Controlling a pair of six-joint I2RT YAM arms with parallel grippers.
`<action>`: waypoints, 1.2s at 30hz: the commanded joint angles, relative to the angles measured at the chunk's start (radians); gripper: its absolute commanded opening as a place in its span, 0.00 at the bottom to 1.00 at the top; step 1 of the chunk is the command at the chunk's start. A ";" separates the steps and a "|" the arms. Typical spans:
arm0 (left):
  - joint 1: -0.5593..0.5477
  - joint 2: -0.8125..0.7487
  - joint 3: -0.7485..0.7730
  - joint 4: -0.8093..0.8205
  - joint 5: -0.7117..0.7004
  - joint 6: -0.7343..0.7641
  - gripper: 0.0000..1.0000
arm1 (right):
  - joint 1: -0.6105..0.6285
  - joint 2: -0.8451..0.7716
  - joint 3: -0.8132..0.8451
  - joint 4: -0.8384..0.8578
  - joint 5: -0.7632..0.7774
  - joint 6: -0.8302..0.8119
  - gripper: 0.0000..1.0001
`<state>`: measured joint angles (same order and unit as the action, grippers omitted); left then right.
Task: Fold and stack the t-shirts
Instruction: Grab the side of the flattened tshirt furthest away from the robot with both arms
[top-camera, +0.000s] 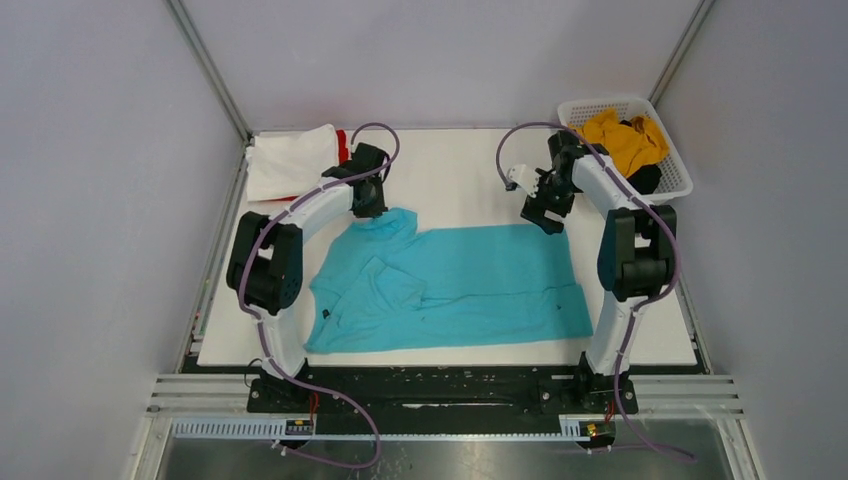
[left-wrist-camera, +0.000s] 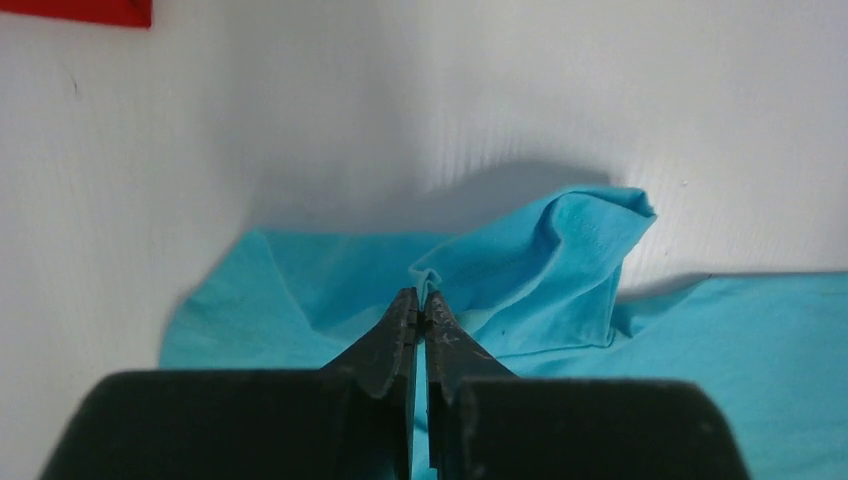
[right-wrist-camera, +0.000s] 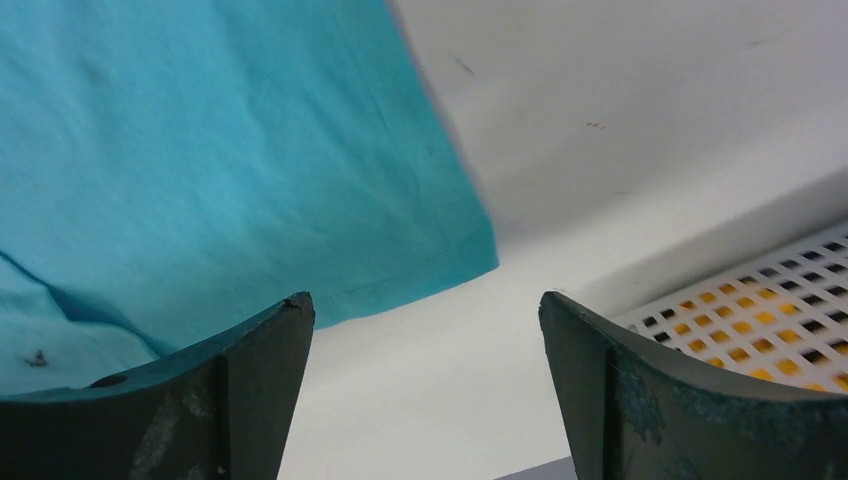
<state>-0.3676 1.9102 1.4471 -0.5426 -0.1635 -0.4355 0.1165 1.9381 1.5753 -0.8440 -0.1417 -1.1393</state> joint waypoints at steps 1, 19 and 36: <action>-0.006 -0.091 -0.044 0.056 -0.026 -0.028 0.00 | -0.018 0.087 0.108 -0.105 0.017 -0.112 0.88; -0.022 -0.185 -0.108 0.056 -0.096 -0.048 0.00 | -0.065 0.297 0.217 -0.107 0.052 -0.052 0.53; -0.066 -0.409 -0.285 0.060 -0.131 -0.092 0.00 | -0.048 0.013 -0.034 -0.030 -0.004 -0.204 0.00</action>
<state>-0.4191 1.6207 1.2221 -0.5140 -0.2516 -0.4946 0.0532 2.1105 1.6104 -0.9054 -0.1234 -1.2648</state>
